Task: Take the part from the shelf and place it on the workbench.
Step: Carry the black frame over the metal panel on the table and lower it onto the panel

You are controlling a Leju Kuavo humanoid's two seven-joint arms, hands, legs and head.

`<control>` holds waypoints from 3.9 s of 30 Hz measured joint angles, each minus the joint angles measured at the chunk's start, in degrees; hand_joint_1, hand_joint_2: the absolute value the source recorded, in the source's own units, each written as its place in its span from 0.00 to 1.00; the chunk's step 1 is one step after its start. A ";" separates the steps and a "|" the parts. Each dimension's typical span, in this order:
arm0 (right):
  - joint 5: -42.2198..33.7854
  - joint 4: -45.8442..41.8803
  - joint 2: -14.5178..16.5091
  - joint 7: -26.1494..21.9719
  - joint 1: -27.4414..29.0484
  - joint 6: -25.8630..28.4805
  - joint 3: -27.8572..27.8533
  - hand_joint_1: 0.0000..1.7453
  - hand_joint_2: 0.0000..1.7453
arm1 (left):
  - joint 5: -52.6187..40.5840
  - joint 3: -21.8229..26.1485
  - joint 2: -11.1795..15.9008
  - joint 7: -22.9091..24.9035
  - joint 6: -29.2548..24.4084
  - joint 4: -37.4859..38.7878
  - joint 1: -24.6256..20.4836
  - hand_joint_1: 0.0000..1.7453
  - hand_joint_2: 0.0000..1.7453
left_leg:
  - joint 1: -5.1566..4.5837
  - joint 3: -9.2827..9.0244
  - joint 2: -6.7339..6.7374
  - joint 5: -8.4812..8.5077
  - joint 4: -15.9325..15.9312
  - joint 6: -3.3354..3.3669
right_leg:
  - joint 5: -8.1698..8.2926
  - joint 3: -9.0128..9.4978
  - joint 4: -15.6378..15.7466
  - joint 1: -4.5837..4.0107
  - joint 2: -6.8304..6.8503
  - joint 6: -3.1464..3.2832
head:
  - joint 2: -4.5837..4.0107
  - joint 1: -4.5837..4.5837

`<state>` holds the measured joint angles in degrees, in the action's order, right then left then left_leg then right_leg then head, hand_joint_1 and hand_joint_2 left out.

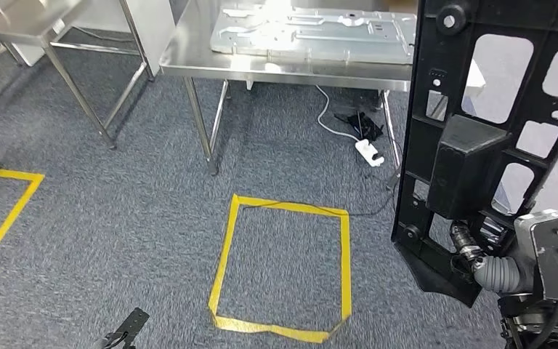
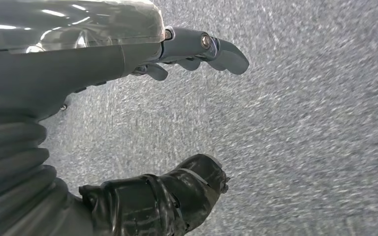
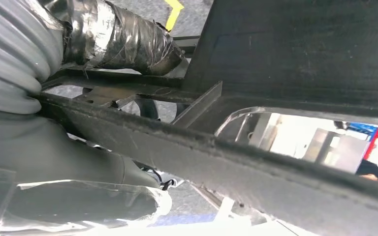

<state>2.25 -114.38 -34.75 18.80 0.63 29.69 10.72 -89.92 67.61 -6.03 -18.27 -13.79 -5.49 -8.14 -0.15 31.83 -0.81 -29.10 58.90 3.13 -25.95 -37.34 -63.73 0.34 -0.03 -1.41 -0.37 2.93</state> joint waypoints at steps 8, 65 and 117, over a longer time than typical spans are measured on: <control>-1.10 -0.21 -0.16 -0.25 0.31 0.25 -0.54 1.00 1.00 | -0.02 0.13 -0.12 0.09 0.04 0.07 -0.12 0.00 1.00 | 0.15 -0.51 0.03 -0.54 -0.91 -1.37 | 0.69 2.46 5.57 -0.67 -0.20 1.09 | 0.02 0.28; -1.23 0.57 0.99 -2.14 0.95 0.02 -1.03 1.00 1.00 | -0.06 0.25 0.50 1.13 0.26 0.09 -0.32 0.00 1.00 | 1.03 -2.39 0.71 -1.90 -1.03 -2.41 | 1.06 1.47 4.25 1.31 0.01 -1.22 | 0.02 -0.67; 18.72 2.98 -12.71 10.64 -6.14 -17.52 -9.73 1.00 1.00 | -0.06 0.18 1.86 3.41 1.46 0.09 -1.52 0.00 1.00 | 0.36 0.84 0.68 2.05 -1.49 0.32 | -7.72 1.68 -4.60 0.55 -0.50 -0.84 | 0.01 -1.23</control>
<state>20.97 -111.40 -47.46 29.44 -5.50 12.17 0.99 -89.98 67.80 -4.16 -14.86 -12.32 -5.40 -9.66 0.21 32.67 -0.13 -27.05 57.41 3.44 -33.67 -35.65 -68.33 0.89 -0.53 -2.26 -0.36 1.70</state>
